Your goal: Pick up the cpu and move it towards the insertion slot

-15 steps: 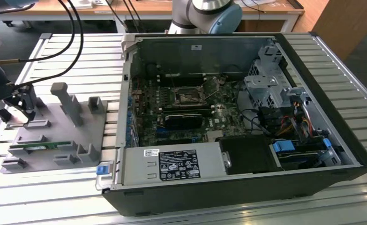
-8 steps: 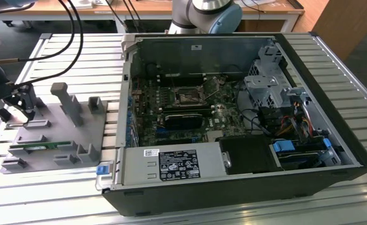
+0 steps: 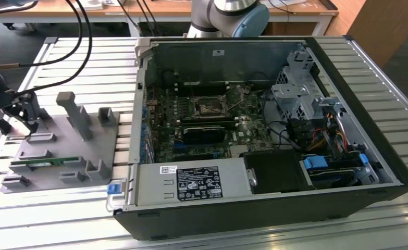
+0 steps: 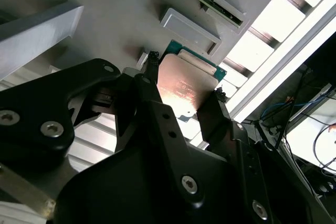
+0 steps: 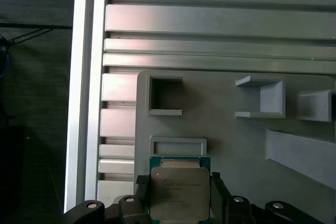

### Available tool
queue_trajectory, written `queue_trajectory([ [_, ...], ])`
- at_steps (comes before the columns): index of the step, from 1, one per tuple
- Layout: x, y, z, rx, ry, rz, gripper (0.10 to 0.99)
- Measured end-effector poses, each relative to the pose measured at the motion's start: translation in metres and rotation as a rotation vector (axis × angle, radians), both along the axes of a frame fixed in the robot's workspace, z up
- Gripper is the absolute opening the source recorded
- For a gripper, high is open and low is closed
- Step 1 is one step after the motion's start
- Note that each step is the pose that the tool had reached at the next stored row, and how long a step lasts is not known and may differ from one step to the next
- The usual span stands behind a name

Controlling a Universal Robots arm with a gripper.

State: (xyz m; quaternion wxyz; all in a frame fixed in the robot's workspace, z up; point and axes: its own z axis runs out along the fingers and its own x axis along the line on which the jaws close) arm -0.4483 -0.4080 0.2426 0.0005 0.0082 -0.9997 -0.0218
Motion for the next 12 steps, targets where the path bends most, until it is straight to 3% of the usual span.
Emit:
queue_trajectory([
  [12, 0.0, 0.0, 0.0084, 0.0, -0.0001, 0.0, 0.541],
])
